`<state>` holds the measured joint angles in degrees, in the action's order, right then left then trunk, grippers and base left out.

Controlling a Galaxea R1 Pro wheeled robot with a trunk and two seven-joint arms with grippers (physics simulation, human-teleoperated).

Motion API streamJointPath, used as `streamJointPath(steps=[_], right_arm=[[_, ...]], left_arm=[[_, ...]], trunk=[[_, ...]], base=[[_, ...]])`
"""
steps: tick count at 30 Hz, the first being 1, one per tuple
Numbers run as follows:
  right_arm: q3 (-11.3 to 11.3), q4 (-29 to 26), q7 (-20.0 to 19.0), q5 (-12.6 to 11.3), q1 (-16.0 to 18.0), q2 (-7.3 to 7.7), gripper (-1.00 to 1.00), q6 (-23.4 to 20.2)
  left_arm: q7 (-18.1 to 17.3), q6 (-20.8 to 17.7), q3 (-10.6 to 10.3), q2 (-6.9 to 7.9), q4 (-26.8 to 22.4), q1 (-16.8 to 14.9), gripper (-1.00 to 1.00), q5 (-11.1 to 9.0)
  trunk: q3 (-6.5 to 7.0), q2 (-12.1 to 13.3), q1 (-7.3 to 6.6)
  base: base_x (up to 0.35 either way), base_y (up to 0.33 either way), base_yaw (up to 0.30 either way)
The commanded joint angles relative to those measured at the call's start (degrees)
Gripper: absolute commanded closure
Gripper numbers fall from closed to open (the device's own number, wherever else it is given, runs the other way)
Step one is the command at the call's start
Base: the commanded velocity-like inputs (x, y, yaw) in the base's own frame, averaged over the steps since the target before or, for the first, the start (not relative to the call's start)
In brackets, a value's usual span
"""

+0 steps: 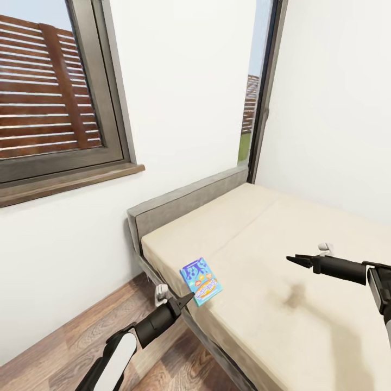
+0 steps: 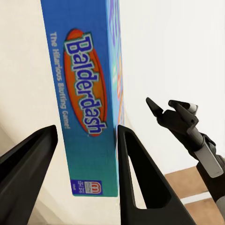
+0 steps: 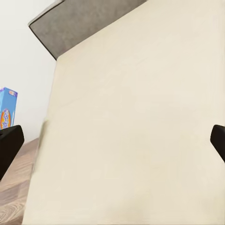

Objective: Put all the toys in the child's room - the three board games (two on the bed and one on the table), the two jigsaw puzzles on the table, and the tennis ball on the table - inside the toy box on the table in the child's room.

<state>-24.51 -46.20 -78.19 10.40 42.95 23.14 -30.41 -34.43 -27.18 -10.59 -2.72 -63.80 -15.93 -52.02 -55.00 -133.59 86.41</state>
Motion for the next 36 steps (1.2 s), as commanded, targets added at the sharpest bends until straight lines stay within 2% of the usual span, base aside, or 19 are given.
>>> streamJointPath(steps=[1,23,36], right_arm=[[-0.24,0.00,-0.45,0.49,0.07,-0.02,-1.00,-0.51],[-0.49,-0.08,-1.34,0.22,0.12,0.15,-1.00,-0.48],[-0.44,-1.38,-1.43,0.18,0.12,0.15,-1.00,-3.13]], left_arm=[[0.01,-0.46,-0.05,-0.02,0.06,-0.05,1.00,-0.44],[0.06,-0.52,-0.30,-0.09,0.25,-0.15,1.00,-0.45],[0.06,-0.57,-0.30,-0.09,0.25,-0.15,1.00,-0.44]], trunk=[[0.13,0.39,-0.24],[4.08,9.22,-5.07],[6.41,14.43,-7.92]], base=[[0.000,0.000,0.000],[0.000,0.000,-0.002],[0.000,0.000,-0.177]])
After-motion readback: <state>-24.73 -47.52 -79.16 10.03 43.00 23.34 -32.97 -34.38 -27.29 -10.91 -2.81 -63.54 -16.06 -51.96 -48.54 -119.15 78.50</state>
